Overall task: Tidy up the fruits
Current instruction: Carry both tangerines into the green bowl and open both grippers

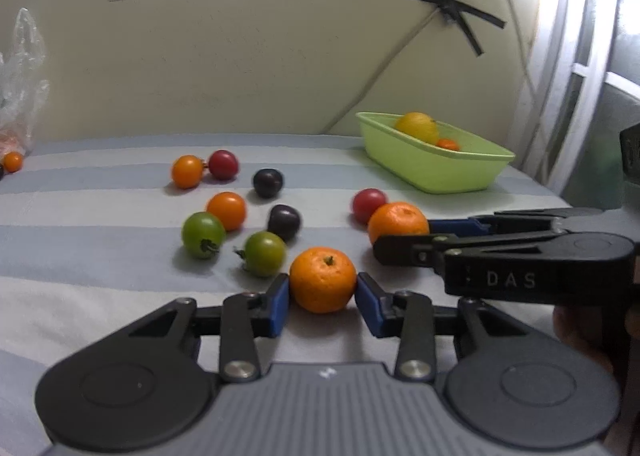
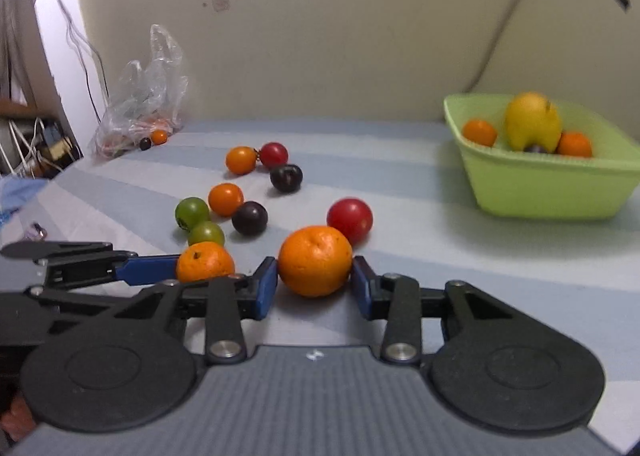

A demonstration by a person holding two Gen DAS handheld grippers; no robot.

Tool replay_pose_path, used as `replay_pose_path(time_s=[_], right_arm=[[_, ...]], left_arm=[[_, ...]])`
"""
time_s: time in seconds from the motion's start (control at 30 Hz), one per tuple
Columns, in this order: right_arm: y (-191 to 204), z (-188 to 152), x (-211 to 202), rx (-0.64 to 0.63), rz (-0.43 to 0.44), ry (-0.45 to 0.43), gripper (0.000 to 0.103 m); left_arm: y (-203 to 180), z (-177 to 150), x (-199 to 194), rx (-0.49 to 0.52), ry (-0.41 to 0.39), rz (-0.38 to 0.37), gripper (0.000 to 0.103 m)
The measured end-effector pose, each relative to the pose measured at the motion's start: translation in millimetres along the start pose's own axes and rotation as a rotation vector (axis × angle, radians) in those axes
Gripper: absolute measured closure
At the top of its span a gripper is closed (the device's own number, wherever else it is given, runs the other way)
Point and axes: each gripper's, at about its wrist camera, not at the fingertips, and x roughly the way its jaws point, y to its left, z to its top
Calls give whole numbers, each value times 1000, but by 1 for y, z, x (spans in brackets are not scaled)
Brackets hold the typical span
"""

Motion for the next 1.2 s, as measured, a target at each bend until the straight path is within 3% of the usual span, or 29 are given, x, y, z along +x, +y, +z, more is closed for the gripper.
replay_pose_path(time_s=[0.23,0.4,0.5,0.63,0.83,0.87,0.93,1.07,1.2], right_arm=[[-26,8,-31,40,-48,-112,61],[-69,26,-52,93,-213,-256,61],[-98,32,-48,124,-336,-317,61],[-127,39,-33,174,-393,-321,61],[-140,35,-23,173,-422,-267,59],[-143,35,-24,184,-429,-269,56],[-146,35,-27,209,-440,-285,51],[-147,32,-36,246,-445,-324,50],[-146,29,-43,251,-462,-350,50]], left_arm=[[-24,22,-7,34,-33,-113,68],[-44,81,20,31,-59,-195,67],[-65,110,51,54,-73,-197,67],[-86,133,102,43,-27,-185,67],[-101,131,140,41,14,-150,66],[-101,130,141,35,15,-141,65],[-101,129,145,21,21,-133,54],[-103,131,135,18,5,-141,54],[-85,131,79,16,-90,-167,54]])
